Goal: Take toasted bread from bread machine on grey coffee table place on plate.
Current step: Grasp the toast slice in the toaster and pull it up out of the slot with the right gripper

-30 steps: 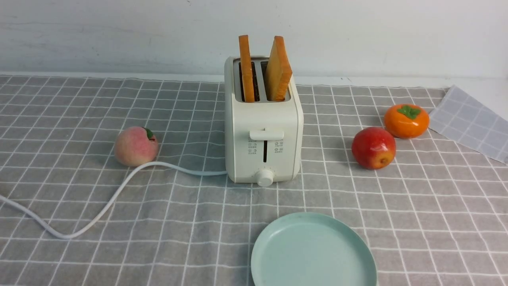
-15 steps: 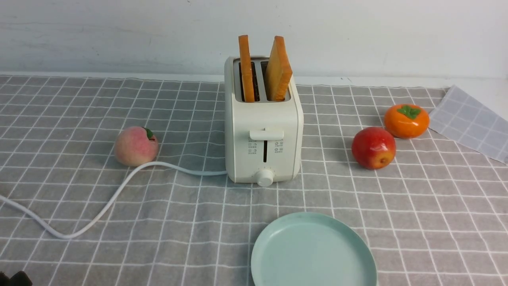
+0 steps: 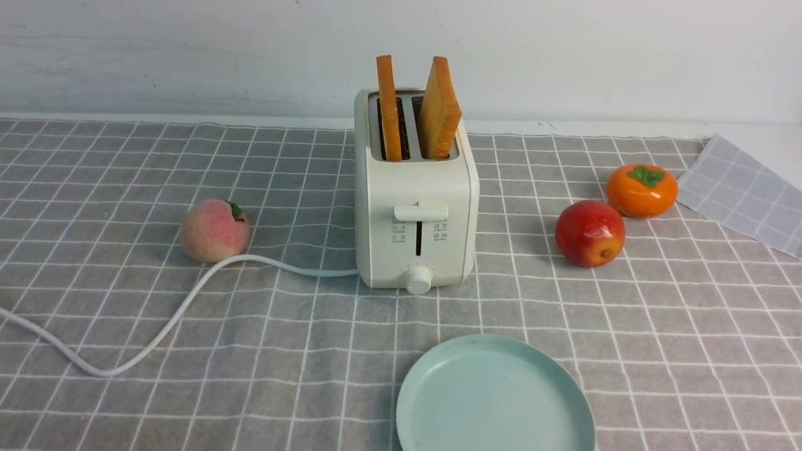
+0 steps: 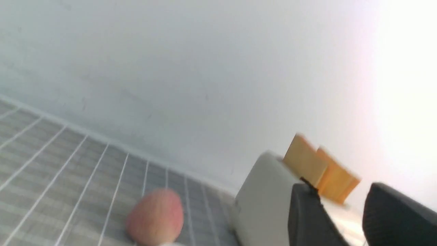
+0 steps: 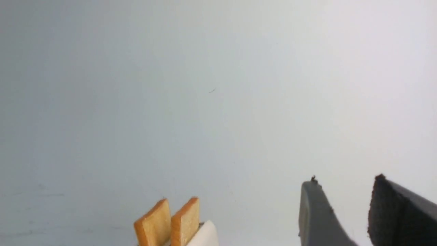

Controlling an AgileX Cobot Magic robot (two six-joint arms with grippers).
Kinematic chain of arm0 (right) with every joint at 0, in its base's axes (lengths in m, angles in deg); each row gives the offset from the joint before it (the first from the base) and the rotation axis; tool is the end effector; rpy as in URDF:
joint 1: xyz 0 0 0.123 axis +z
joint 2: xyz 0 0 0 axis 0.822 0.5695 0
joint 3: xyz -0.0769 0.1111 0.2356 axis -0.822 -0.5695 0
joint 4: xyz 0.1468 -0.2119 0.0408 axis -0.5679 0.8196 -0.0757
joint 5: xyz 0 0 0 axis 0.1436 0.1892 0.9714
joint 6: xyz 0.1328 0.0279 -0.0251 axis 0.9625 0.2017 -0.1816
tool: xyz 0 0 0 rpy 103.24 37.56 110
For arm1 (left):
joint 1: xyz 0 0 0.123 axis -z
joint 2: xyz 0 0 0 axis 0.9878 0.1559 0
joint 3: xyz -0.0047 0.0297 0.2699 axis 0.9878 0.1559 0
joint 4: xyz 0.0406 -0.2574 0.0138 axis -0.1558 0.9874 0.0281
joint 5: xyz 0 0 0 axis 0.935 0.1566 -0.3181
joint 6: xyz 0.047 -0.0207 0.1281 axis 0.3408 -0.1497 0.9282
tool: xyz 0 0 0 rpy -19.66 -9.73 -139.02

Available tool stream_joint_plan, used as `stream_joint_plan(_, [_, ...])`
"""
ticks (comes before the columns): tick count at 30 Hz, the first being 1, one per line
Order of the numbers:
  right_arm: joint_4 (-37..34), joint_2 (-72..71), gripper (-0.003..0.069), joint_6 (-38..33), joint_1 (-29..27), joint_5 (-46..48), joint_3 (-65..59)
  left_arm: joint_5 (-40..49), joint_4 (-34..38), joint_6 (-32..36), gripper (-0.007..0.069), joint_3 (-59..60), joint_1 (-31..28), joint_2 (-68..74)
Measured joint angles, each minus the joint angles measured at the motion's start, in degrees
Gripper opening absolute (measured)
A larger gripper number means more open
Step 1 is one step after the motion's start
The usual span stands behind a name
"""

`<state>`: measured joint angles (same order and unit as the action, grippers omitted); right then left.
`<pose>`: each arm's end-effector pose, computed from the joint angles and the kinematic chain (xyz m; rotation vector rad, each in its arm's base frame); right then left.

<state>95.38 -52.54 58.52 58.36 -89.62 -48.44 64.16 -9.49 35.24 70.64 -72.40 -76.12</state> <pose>0.1044 0.0214 0.2838 -0.0207 1.0790 0.2971 0.1184 -0.0121 0.2431 -0.2883 1.2190 -0.5863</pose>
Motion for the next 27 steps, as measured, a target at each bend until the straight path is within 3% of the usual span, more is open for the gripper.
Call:
stream_joint_plan(3, [-0.9, 2.7, 0.0240, 0.5, 0.0, 4.7, 7.9, -2.1, 2.4, -2.2, 0.0238, -2.3, 0.0, 0.0])
stream_joint_plan(8, [-0.7, 12.8, 0.0240, 3.7, 0.0, 10.9, 22.0, 5.2, 4.4, -2.9, 0.0238, -12.1, 0.0, 3.2])
stream_joint_plan(12, [2.4, 27.4, 0.0240, 8.1, 0.0, 20.5, 39.2, 18.3, 4.5, -2.9, 0.0238, -27.5, 0.0, 14.8])
stream_joint_plan(15, [3.4, 36.6, 0.0240, 9.1, 0.0, 32.7, 48.6, 30.6, 4.5, -2.9, 0.0238, -38.8, 0.0, 23.5])
stream_joint_plan(16, [3.4, 36.6, 0.0240, 9.1, 0.0, 33.6, 49.1, 30.6, 4.5, -2.9, 0.0238, -39.5, 0.0, 24.1])
stream_joint_plan(18, [2.7, 43.7, 0.0240, 9.1, 0.0, 46.0, 54.3, 43.2, 4.3, -2.9, 0.0238, -47.2, 0.0, 30.3])
stream_joint_plan(22, [-4.6, 54.6, 0.0240, 6.1, 0.0, 63.3, 58.2, 56.6, 3.7, -2.8, 0.0238, -53.9, 0.0, 37.9])
stream_joint_plan(24, [-8.4, 57.6, 0.0240, 4.0, 0.0, 66.4, 58.3, 57.9, 3.5, -2.3, 0.0238, -54.0, 0.0, 39.2])
stream_joint_plan(27, [-19.5, 65.6, 0.0240, -4.2, 0.0, 70.6, 58.3, 58.3, 2.8, -0.6, 0.0238, -53.9, 0.0, 41.0])
